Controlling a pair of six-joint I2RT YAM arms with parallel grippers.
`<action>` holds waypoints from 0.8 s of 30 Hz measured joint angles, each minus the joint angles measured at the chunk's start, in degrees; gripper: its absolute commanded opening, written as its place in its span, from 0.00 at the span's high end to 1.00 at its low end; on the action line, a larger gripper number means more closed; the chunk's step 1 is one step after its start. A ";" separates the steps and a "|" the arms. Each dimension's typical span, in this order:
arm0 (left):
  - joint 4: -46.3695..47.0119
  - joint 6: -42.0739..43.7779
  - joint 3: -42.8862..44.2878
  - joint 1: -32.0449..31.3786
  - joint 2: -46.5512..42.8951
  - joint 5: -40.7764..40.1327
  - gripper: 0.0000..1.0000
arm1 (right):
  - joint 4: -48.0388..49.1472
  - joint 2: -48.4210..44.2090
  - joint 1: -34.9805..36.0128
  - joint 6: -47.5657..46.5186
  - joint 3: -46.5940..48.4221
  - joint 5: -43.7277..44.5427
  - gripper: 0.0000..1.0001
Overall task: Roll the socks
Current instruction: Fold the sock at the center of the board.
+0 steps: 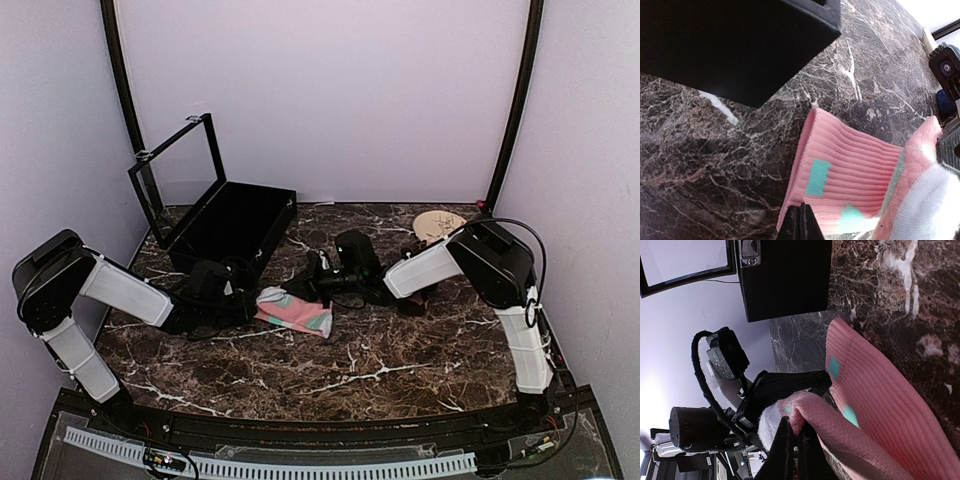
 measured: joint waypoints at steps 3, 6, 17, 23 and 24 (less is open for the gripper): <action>0.31 -0.02 -0.15 0.00 0.00 0.15 1.00 | -0.59 0.72 0.00 0.17 1.55 0.50 1.00; 0.57 -0.02 -0.28 0.00 0.00 0.35 1.00 | -1.22 1.51 0.00 0.24 3.17 1.03 1.00; 0.85 -0.02 -0.39 0.00 0.00 0.61 1.00 | -4.20 4.55 0.44 0.22 7.32 2.14 0.97; 0.85 -0.02 -0.39 0.00 0.00 0.79 1.00 | -5.77 6.60 0.85 -0.04 9.86 2.32 0.75; 0.87 -0.02 -0.39 0.00 0.00 0.85 1.00 | -5.99 6.88 0.96 -0.33 10.16 2.34 0.72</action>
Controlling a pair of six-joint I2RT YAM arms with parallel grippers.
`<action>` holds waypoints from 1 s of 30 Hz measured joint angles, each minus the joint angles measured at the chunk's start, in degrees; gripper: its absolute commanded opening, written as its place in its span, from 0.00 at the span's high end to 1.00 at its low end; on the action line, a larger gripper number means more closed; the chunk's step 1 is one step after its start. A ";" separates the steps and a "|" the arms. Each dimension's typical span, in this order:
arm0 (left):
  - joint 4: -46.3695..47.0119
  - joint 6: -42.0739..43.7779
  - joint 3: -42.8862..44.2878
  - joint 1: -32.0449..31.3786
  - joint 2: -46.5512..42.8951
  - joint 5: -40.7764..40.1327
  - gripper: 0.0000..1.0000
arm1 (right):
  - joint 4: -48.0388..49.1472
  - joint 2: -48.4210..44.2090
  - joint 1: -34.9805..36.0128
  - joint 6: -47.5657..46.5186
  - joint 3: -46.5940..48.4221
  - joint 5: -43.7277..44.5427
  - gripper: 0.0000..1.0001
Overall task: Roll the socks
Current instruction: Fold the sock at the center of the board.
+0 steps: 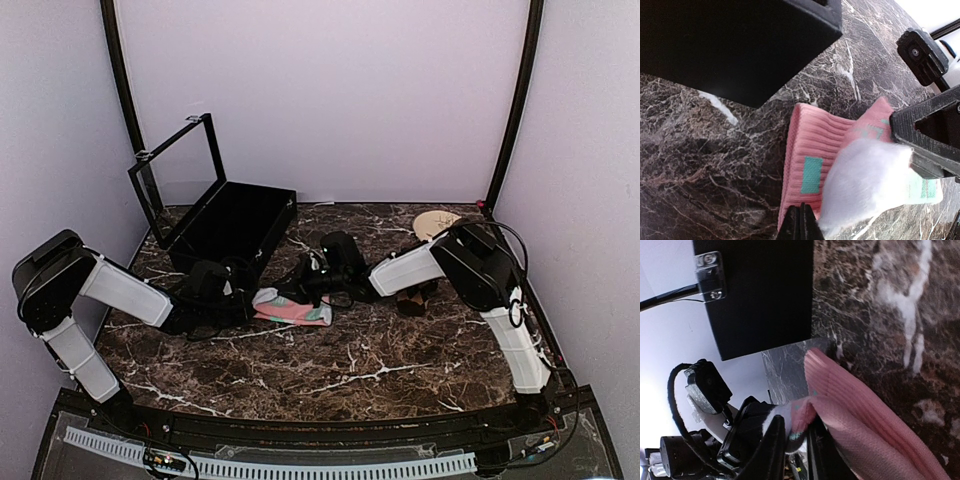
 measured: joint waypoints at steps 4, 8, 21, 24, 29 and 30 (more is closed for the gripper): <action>-0.02 0.00 0.00 0.00 0.00 0.07 1.00 | -0.63 0.33 0.31 -0.28 0.07 0.28 0.59; -0.02 0.02 0.00 0.00 0.00 0.07 1.00 | -1.36 0.33 0.35 -1.73 0.07 0.83 0.54; -5.20 0.04 -1.33 0.00 -6.05 -2.32 1.00 | -4.02 0.31 0.66 -6.47 1.31 2.58 0.49; -7.61 0.15 -1.36 0.00 -10.34 -3.61 1.00 | -4.11 0.31 0.68 -6.97 1.33 2.84 0.50; -8.68 1.51 -1.33 0.00 -17.53 -3.76 1.00 | -4.33 0.31 0.85 -7.89 1.33 3.85 0.50; -8.59 2.16 -1.16 0.00 -18.12 -3.41 1.00 | -4.33 0.31 0.90 -8.11 1.33 4.00 0.50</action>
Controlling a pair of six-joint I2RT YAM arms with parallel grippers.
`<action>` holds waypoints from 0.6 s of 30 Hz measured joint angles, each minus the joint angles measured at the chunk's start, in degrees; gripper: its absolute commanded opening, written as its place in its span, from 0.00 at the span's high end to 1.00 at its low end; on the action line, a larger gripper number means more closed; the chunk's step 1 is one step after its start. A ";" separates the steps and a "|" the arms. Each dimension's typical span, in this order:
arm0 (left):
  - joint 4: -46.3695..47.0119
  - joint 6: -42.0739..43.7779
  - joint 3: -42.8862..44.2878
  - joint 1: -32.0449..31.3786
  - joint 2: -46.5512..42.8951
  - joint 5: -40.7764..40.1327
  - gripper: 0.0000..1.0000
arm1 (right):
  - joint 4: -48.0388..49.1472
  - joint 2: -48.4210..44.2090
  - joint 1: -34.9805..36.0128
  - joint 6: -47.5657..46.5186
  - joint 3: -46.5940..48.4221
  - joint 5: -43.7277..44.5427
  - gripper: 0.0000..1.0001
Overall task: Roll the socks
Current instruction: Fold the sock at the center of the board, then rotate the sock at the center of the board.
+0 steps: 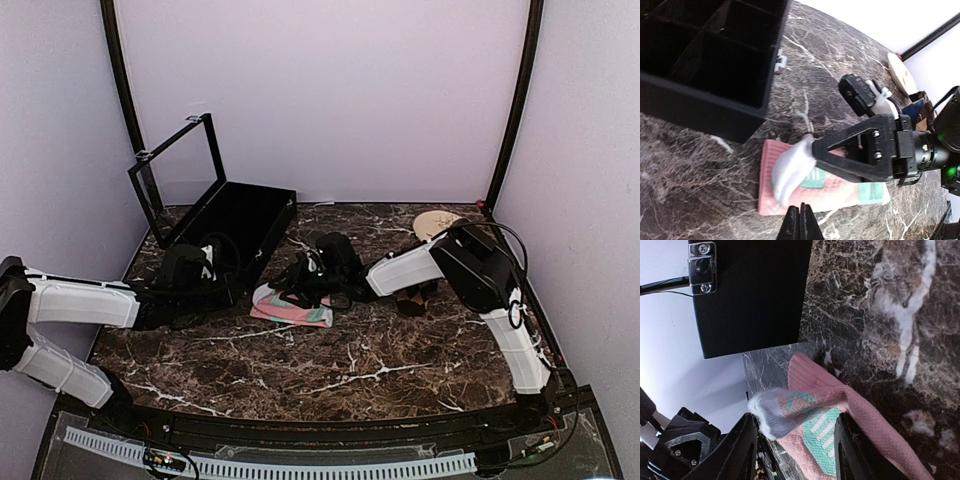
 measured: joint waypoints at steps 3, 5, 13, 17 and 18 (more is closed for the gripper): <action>-0.57 2.47 2.43 0.00 1.57 2.14 1.00 | 0.02 0.00 0.13 -0.39 0.00 0.50 0.50; -0.76 4.15 4.90 -0.24 4.24 3.67 1.00 | 0.11 0.00 0.20 -0.44 -0.02 0.92 0.50; -1.62 8.41 8.50 -3.13 11.54 6.99 1.00 | 3.58 -0.46 0.26 0.17 -2.45 2.01 0.50; -2.25 9.33 9.14 -3.72 12.83 7.58 1.00 | 5.20 -0.87 0.26 0.52 -3.93 2.36 0.50; -2.80 9.46 9.51 -3.69 13.16 7.56 1.00 | 5.55 -0.90 0.26 0.52 -4.13 2.43 0.50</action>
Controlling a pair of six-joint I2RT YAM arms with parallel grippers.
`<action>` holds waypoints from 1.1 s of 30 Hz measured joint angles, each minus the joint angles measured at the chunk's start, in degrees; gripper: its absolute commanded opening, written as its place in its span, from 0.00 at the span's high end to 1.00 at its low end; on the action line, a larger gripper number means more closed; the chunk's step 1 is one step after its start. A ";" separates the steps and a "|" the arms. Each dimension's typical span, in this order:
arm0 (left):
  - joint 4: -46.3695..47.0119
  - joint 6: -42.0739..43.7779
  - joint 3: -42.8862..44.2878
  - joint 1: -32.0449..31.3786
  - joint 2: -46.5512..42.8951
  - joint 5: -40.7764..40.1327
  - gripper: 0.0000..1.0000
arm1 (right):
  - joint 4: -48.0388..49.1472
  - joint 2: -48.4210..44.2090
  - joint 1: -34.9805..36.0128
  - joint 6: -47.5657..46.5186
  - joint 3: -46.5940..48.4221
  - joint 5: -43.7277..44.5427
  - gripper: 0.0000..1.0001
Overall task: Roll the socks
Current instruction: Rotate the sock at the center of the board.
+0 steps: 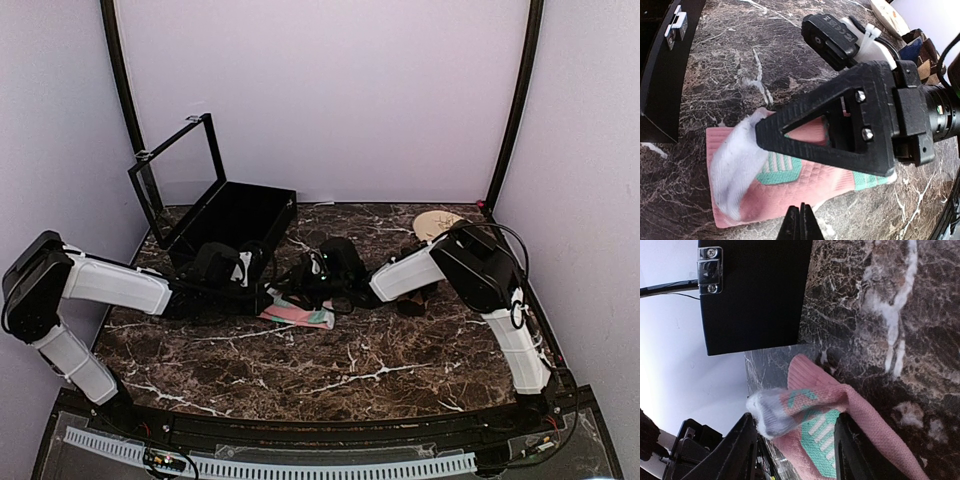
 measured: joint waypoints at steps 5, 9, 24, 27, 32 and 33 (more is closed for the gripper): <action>-1.05 0.07 1.27 0.00 1.44 -1.18 1.00 | 0.55 -0.09 0.00 -0.37 -0.44 0.04 0.50; -2.23 0.04 3.19 0.02 3.63 -2.62 1.00 | 0.55 -1.07 0.00 -1.01 -1.84 0.28 0.49; -0.70 -2.08 5.07 1.25 11.02 -3.52 1.00 | -3.61 -5.62 0.00 -6.40 -5.84 2.54 0.47; 0.72 -2.47 4.33 1.44 11.02 -3.45 1.00 | -5.33 -7.39 0.00 -8.07 -7.45 3.58 0.47; 1.86 -2.56 3.80 1.66 11.02 -3.15 1.00 | -6.64 -10.97 0.00 -10.67 -12.02 5.16 0.47; 1.97 -2.58 3.80 1.75 11.04 -3.02 1.00 | -6.73 -11.87 0.00 -11.13 -13.18 5.33 0.48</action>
